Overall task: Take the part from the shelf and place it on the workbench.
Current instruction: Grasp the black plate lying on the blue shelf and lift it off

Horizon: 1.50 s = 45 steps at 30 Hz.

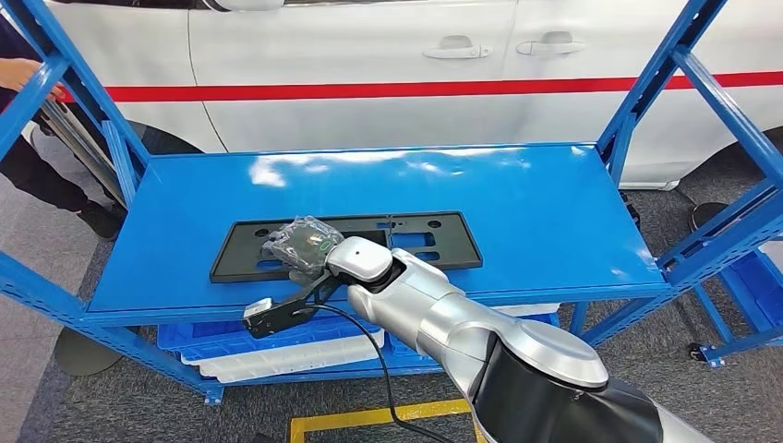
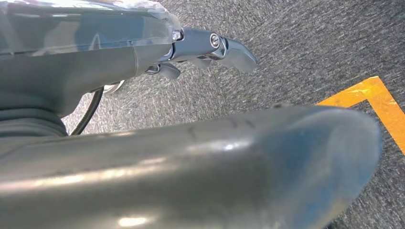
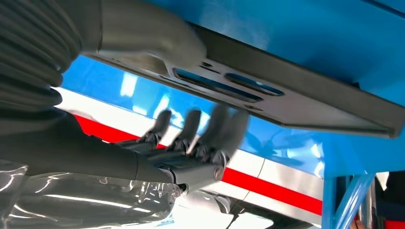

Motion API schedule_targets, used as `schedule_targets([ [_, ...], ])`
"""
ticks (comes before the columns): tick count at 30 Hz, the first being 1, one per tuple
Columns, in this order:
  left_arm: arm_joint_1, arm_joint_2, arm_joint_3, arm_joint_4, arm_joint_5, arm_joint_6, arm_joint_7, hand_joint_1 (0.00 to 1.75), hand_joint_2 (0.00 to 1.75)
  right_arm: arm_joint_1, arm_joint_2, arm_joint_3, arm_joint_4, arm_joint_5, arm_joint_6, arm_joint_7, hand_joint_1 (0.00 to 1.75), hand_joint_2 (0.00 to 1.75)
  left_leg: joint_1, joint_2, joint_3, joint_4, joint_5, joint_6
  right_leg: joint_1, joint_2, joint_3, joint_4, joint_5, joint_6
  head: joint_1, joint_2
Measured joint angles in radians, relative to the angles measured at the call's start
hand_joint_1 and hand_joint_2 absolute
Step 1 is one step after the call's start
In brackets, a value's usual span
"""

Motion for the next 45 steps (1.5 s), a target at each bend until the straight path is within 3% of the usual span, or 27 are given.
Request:
schedule_targets([
  [5,0.0,0.0,0.0,0.0,0.005,0.001,0.001,0.0,0.0,0.009,0.0,0.0,0.012,0.02,-0.004,-0.009,1.75,1.75,0.001,0.0,0.001,0.0,0.001,-0.001,0.0,0.0,-0.001,0.003,-0.001,-0.001,0.0,0.0],
  [6,0.0,0.0,0.0,0.0,0.006,0.0,0.001,0.0,0.0,0.014,0.0,0.001,0.018,0.027,-0.01,-0.01,1.6,1.75,0.001,0.0,0.001,0.0,0.001,-0.002,0.0,0.0,-0.001,0.004,-0.001,-0.001,0.0,0.0],
  [9,0.0,0.0,0.0,0.0,0.008,-0.002,-0.001,0.0,0.0,0.026,0.0,0.001,0.031,0.04,-0.032,-0.011,0.29,1.75,0.001,0.0,0.001,0.0,0.001,-0.002,0.0,0.0,-0.002,0.005,-0.001,-0.001,0.0,0.0],
  [10,0.0,0.0,0.0,0.0,0.008,-0.002,-0.002,0.0,0.0,0.028,0.0,0.001,0.034,0.042,-0.039,-0.009,0.0,1.75,0.001,0.0,0.001,0.0,0.001,-0.002,0.0,0.0,-0.002,0.005,-0.001,-0.001,0.0,0.0],
  [45,0.0,0.001,0.0,0.0,0.009,-0.018,-0.003,0.0,0.0,0.022,0.0,-0.016,0.053,0.178,-0.076,0.002,0.0,1.75,0.001,0.0,0.001,0.0,0.002,-0.002,0.0,0.0,-0.001,0.005,-0.001,-0.001,0.0,0.0],
])
